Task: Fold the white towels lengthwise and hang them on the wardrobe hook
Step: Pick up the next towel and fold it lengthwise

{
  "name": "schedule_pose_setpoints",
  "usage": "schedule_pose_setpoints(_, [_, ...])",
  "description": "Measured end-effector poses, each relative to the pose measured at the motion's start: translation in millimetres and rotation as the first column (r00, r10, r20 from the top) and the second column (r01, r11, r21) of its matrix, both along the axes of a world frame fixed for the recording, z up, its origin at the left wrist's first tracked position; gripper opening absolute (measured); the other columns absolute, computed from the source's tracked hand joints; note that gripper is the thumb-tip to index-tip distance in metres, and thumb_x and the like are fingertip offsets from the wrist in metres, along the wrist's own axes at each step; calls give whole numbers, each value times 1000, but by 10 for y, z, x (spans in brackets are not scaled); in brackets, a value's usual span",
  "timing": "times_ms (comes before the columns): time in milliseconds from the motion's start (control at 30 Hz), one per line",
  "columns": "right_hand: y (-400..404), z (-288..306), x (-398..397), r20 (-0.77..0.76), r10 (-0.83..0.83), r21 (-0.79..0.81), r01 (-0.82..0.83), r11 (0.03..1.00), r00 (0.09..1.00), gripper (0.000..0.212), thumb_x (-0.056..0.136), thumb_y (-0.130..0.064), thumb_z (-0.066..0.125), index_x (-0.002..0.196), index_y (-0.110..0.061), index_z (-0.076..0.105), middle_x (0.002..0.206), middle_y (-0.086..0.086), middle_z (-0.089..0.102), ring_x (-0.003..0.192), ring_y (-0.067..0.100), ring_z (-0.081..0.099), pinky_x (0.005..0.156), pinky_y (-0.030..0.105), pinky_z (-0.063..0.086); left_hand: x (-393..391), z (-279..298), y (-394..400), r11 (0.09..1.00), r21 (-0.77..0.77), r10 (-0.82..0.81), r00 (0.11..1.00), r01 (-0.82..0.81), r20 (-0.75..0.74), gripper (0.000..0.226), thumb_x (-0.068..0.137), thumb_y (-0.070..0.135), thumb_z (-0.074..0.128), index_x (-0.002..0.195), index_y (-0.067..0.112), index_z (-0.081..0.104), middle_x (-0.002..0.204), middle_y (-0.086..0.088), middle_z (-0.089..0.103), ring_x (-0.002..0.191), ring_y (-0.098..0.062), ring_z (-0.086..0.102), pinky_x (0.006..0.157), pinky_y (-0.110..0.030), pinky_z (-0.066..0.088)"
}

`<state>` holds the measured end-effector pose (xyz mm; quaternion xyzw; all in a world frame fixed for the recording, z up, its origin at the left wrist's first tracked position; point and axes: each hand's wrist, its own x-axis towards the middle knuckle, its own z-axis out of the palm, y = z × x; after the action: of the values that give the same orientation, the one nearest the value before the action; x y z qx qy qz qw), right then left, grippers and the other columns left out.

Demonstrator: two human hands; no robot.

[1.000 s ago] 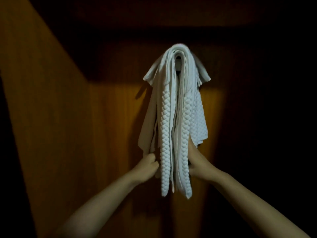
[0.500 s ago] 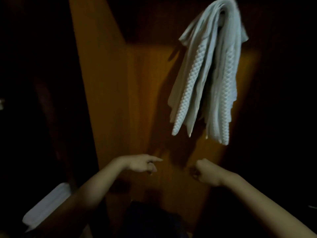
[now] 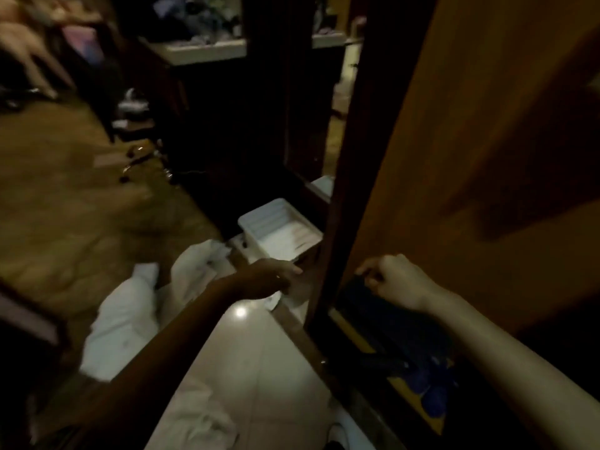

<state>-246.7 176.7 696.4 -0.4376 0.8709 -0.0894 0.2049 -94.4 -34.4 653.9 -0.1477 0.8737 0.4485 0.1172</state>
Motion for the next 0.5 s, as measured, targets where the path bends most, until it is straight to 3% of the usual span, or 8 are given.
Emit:
schedule_pose_setpoints(133, [-563, -472, 549, 98, 110, 30, -114, 993, 989, 28, 89, -11, 51, 111, -21, 66, 99, -2, 67, 97, 16, 64, 82, 24, 49, 892, -451, -256, 983, 0, 179, 970, -182, 166, 36, 97, 6, 42, 131, 14, 51, 119, -7, 65, 101, -16, 66, 81, -21, 48])
schedule_pose_setpoints(200, [-802, -710, 834, 163, 157, 40, -166, 985, 974, 23, 86, -12, 54, 103, -19, 68, 96, 1, 69, 95, 17, 65, 84, 28, 51, 1295, -661, -332, 959, 25, 269, 934, -282, 237, 36, 97, 8, 43, 132, 15, 50, 121, -7, 64, 103, -17, 65, 79, -23, 49])
schedule_pose_setpoints(300, [-1108, -1087, 1246, 239, 267, 73, -291, 954, 934, 20, 87, -12, 56, 98, -22, 68, 101, 1, 64, 101, 16, 62, 83, 21, 46, 1877, -987, -358, 898, 37, 403, 854, -438, 331, 36, 96, 12, 48, 132, 14, 50, 121, -10, 63, 104, -20, 64, 64, -9, 45])
schedule_pose_setpoints(500, [-1548, -2028, 1967, 378, 424, 157, -508, 847, 823, 28, 91, -12, 54, 114, -21, 65, 96, -2, 62, 92, 12, 61, 77, 20, 47, 2762, -1915, -92, 663, 85, 622, 610, -744, 492, 35, 95, 11, 48, 130, 12, 52, 120, -13, 63, 104, -21, 64, 51, -10, 42])
